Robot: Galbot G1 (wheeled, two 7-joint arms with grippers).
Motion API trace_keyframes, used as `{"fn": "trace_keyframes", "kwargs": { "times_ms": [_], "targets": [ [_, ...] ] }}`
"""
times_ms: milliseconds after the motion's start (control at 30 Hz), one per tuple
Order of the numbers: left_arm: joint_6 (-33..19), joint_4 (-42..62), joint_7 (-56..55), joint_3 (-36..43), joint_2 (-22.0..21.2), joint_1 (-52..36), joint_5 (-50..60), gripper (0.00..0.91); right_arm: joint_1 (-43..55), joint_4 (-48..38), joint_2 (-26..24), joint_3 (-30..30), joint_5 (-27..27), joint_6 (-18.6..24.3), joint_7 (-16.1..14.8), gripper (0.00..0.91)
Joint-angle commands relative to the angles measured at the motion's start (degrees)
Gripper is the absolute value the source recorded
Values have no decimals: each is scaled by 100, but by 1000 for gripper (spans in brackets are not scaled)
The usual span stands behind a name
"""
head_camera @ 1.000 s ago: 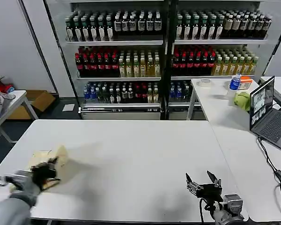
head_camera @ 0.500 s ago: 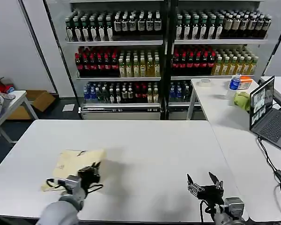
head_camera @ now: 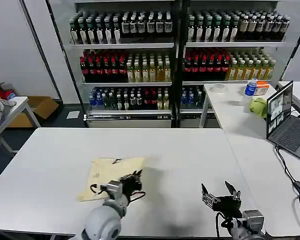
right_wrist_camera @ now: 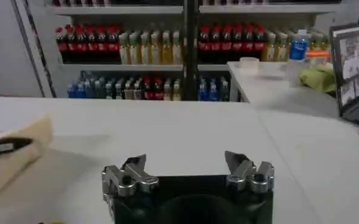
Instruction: Fold and organize the clothes.
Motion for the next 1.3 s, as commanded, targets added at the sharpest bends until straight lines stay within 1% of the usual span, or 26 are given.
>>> {"fn": "trace_keyframes", "kwargs": {
  "times_ms": [33,100,167,267,333,367,433,467,533,567,600,667,767,900,1033,1300],
  "targets": [
    [-473,509,158,634,-711,-623,-650,907,91,-51,-66,19,-120,120,-27,907],
    [-662,484,350,586,-732,-587,-804,907,133,-81,-106,11,-191,162,-62,907],
    [-734,437,406,507,-749,-535,-1043,907,193,-94,-148,-3,-180,174,-68,907],
    [-836,185,559,154,-719,-342,-1495,907,303,-137,-204,-29,-148,224,-74,907],
    [-964,-63,605,-198,-642,-156,-1678,907,421,-205,-240,-54,-151,433,-85,907],
    [-1038,-235,643,-367,-578,-50,-1694,907,456,-239,-250,-76,-231,732,-94,907],
    [-1220,-576,715,-682,-267,186,-1347,907,558,-361,-240,-173,-546,1294,-77,907],
    [-1382,-703,776,-886,-94,322,-1046,907,614,-406,-232,-213,-634,1419,-85,907],
    [-1677,-856,864,-1304,250,655,-483,907,719,-486,-183,-307,-648,1566,-69,907],
    [-1686,-945,858,-1751,452,969,-269,907,788,-549,-154,-354,-646,1625,-65,907],
    [-1707,-979,864,-1980,575,1093,-256,907,838,-608,-132,-397,-644,1669,-67,907],
    [-1749,-1092,859,-2636,787,1509,-296,907,904,-739,-91,-469,-637,1954,-53,907],
    [-1819,-1198,946,-3224,935,1969,-328,907,958,-802,-54,-510,-652,1954,-45,907],
    [-1847,-1269,1051,-3603,955,2352,-364,907,982,-883,27,-578,-624,1945,-46,907],
    [-1811,-1349,1081,-3733,873,2488,-366,907,987,-905,94,-600,-672,1867,-72,907],
    [-1805,-1386,1126,-3720,748,2565,-268,907,962,-851,138,-587,-756,1873,-103,907]
  ]
}}
